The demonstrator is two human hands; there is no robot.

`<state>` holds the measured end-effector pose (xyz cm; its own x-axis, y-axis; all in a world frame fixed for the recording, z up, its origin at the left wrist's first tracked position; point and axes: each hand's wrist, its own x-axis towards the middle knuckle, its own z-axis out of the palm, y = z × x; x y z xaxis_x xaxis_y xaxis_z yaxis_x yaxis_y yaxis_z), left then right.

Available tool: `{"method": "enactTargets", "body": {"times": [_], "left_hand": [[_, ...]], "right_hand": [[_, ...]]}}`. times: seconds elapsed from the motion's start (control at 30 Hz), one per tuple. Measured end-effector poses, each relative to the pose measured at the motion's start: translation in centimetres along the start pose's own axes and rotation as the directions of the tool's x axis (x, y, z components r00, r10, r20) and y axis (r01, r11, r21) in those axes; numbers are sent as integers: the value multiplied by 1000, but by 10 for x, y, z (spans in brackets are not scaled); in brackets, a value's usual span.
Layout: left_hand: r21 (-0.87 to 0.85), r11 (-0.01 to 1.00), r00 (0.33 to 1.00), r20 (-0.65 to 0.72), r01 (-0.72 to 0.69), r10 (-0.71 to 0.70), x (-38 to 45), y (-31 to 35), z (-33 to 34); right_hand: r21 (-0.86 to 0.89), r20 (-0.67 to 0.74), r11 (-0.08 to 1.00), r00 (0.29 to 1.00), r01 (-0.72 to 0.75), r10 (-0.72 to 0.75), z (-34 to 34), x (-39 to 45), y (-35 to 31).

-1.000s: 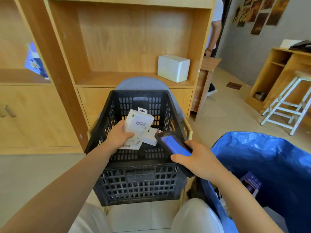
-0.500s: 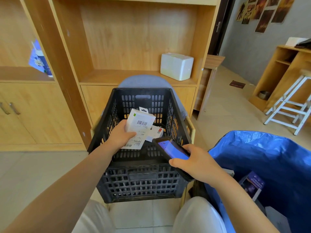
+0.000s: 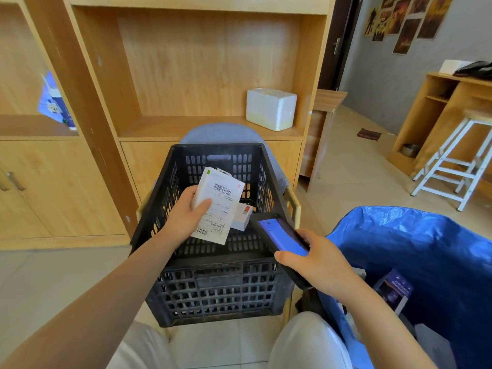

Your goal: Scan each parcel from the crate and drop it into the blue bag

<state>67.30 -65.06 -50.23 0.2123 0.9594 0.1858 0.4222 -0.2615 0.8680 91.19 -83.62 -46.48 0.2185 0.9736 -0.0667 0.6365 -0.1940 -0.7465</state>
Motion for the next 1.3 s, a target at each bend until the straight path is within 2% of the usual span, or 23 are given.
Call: {"method": "enactTargets", "body": {"times": [0.07, 0.13, 0.23, 0.3, 0.53, 0.63, 0.73, 0.83, 0.93, 1.1, 1.23, 1.3], "left_hand": [[-45, 998, 999, -16, -37, 37, -2, 17, 5], [-177, 983, 999, -14, -36, 35, -4, 38, 15], [-402, 915, 999, 18, 33, -28, -4, 75, 41], [-471, 879, 998, 48, 68, -51, -2, 97, 67], [-465, 866, 948, 317, 184, -31, -5, 154, 200], [-398, 892, 899, 437, 216, -23, -9, 154, 266], [-309, 908, 855, 510, 284, -94, -14, 140, 329], [-133, 958, 808, 573, 254, -135, -18, 107, 385], [78, 968, 802, 546, 239, -242, -19, 65, 424], [423, 904, 796, 528, 56, -296, -5, 8, 469], [486, 871, 765, 588, -75, -263, -3, -19, 494], [492, 862, 715, 645, -119, -270, -7, -29, 504]], "right_hand": [[17, -32, 1000, 999, -11, 11, -13, -5, 8], [35, -65, 999, 997, -35, 37, -29, -10, 17], [62, -108, 995, 990, -83, 89, -58, -19, 38], [87, -145, 989, 981, -120, 132, -76, -25, 56], [151, -284, 946, 904, -287, 320, -135, -53, 144], [169, -311, 910, 855, -379, 414, -151, -66, 186], [178, -321, 867, 805, -466, 499, -159, -75, 222], [153, -318, 824, 762, -546, 564, -161, -78, 250], [108, -301, 782, 730, -613, 614, -154, -76, 270], [0, -293, 739, 707, -673, 644, -135, -58, 295], [-27, -255, 738, 719, -674, 647, -121, -44, 306], [-20, -243, 745, 726, -666, 643, -116, -38, 310]]}}
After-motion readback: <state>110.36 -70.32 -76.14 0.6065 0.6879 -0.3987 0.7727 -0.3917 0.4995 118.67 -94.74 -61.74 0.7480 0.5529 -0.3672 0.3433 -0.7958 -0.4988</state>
